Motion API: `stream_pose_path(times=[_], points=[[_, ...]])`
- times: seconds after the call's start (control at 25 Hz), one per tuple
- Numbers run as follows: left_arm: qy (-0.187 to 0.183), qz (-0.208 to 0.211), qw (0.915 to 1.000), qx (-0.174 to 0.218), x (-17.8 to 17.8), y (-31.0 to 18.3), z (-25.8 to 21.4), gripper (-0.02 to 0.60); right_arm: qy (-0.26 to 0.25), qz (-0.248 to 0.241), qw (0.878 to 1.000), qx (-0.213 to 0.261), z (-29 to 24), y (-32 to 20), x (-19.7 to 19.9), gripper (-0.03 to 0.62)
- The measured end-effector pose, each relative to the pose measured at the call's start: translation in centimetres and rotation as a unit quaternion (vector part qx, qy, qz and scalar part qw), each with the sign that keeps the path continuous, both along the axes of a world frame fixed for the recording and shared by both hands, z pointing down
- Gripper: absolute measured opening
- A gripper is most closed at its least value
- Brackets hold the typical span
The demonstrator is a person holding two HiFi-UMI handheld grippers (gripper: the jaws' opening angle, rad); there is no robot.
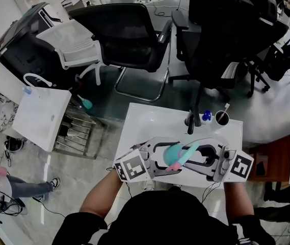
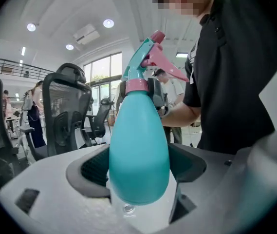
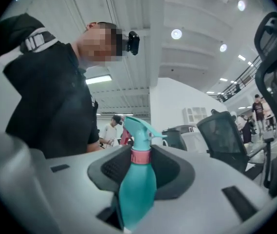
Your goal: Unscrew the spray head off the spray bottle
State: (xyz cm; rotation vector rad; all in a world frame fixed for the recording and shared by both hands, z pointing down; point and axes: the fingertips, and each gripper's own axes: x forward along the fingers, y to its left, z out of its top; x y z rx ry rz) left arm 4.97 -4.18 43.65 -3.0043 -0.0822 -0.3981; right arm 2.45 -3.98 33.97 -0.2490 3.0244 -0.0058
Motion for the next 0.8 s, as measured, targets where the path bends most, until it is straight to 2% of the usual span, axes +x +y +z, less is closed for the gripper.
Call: stream_pose_path(times=[0.2,0.32,0.4,0.48,0.52,0.64,0.8], points=[[0.007,0.060,0.9981,-0.015,-0.1,1.8,-0.1,0.380,0.002,-0.068,0.998,-0.003,-0.1,1.5,-0.4,0.135],[0.013,0.057,0.9980,-0.026,0.0,1.5,0.0,0.380,-0.007,-0.070,0.997,-0.014,0.0,1.0,-0.4,0.137],[0.016,0.021,0.9992,-0.031,0.0,0.2,0.4,0.382,-0.015,-0.034,0.999,-0.017,0.3,-0.3,-0.2,0.138],[0.013,-0.036,0.9987,-0.033,-0.2,-1.7,1.0,0.382,-0.019,0.021,0.999,-0.017,0.7,-1.7,-0.2,0.141],[0.009,-0.067,0.9972,-0.032,-0.2,-2.6,1.4,0.382,-0.020,0.050,0.998,-0.016,0.9,-2.5,-0.2,0.169],[-0.011,-0.146,0.9890,-0.019,-0.5,-4.8,2.3,0.382,-0.015,0.137,0.990,-0.013,1.4,-4.4,0.0,0.183],[-0.031,-0.228,0.9731,-0.016,-1.0,-6.5,3.8,0.382,0.003,0.231,0.973,-0.020,2.2,-5.9,0.4,0.206]])
